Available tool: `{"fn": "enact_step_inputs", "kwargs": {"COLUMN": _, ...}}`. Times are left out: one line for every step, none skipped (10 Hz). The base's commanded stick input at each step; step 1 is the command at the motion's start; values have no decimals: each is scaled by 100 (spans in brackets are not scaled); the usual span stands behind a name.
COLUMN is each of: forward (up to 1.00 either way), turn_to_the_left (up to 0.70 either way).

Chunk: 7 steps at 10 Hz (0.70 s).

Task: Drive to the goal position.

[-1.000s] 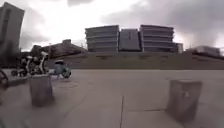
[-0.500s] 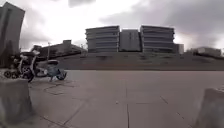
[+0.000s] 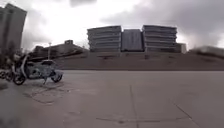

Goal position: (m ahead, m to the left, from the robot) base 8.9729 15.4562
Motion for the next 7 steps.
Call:
{"fn": "enact_step_inputs", "kwargs": {"forward": 100, "turn_to_the_left": 11}}
{"fn": "enact_step_inputs", "kwargs": {"forward": 100, "turn_to_the_left": 11}}
{"fn": "enact_step_inputs", "kwargs": {"forward": 100, "turn_to_the_left": 11}}
{"fn": "enact_step_inputs", "kwargs": {"forward": 100, "turn_to_the_left": 11}}
{"fn": "enact_step_inputs", "kwargs": {"forward": 100, "turn_to_the_left": 11}}
{"fn": "enact_step_inputs", "kwargs": {"forward": 100, "turn_to_the_left": 11}}
{"fn": "enact_step_inputs", "kwargs": {"forward": 100, "turn_to_the_left": 11}}
